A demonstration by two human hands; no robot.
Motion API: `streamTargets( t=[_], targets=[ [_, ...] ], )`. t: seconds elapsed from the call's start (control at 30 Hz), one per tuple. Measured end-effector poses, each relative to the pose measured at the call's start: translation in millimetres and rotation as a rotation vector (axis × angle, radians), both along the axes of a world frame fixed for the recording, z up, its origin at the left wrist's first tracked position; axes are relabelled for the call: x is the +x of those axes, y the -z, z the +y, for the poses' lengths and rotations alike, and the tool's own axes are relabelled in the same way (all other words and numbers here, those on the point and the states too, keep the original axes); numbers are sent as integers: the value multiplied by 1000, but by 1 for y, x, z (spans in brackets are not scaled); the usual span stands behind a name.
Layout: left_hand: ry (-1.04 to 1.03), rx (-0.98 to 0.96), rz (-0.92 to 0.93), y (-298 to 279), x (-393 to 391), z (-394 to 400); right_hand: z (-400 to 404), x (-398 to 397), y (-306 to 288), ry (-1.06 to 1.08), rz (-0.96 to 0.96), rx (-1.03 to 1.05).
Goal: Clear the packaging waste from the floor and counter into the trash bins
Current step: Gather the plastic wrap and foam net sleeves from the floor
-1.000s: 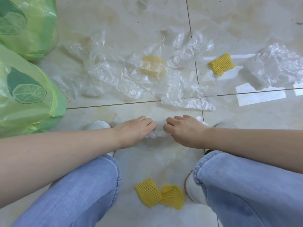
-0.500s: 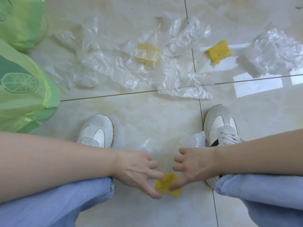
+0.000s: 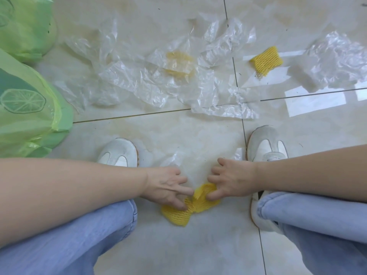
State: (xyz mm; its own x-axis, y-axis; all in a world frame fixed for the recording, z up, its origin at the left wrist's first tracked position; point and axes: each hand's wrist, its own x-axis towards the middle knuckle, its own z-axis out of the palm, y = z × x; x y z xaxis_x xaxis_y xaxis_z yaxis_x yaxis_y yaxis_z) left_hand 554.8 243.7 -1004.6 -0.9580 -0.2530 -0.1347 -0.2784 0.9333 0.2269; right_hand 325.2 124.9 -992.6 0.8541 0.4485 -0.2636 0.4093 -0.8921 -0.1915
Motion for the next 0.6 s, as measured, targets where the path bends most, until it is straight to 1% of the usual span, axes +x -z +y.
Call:
streamTargets(
  t=[0.13,0.27,0.37,0.43,0.53,0.6],
  targets=[
    [-57,-15,24,0,-6,1,-2,3,1,53,-34,18],
    [-107,18,27,2,-12,6,11,6,7,103,-25,103],
    [-204,-3,95,1,-8,-8,3,15,1,169,-4,129],
    [-297,-28,140,-4,2,-27,-12,22,-7,282,16,200],
    [-476,9,132,-19,25,-61,-42,28,-23,503,7,262],
    [-548,18,134,-31,41,-79,-60,32,-38,660,18,297]
  ],
)
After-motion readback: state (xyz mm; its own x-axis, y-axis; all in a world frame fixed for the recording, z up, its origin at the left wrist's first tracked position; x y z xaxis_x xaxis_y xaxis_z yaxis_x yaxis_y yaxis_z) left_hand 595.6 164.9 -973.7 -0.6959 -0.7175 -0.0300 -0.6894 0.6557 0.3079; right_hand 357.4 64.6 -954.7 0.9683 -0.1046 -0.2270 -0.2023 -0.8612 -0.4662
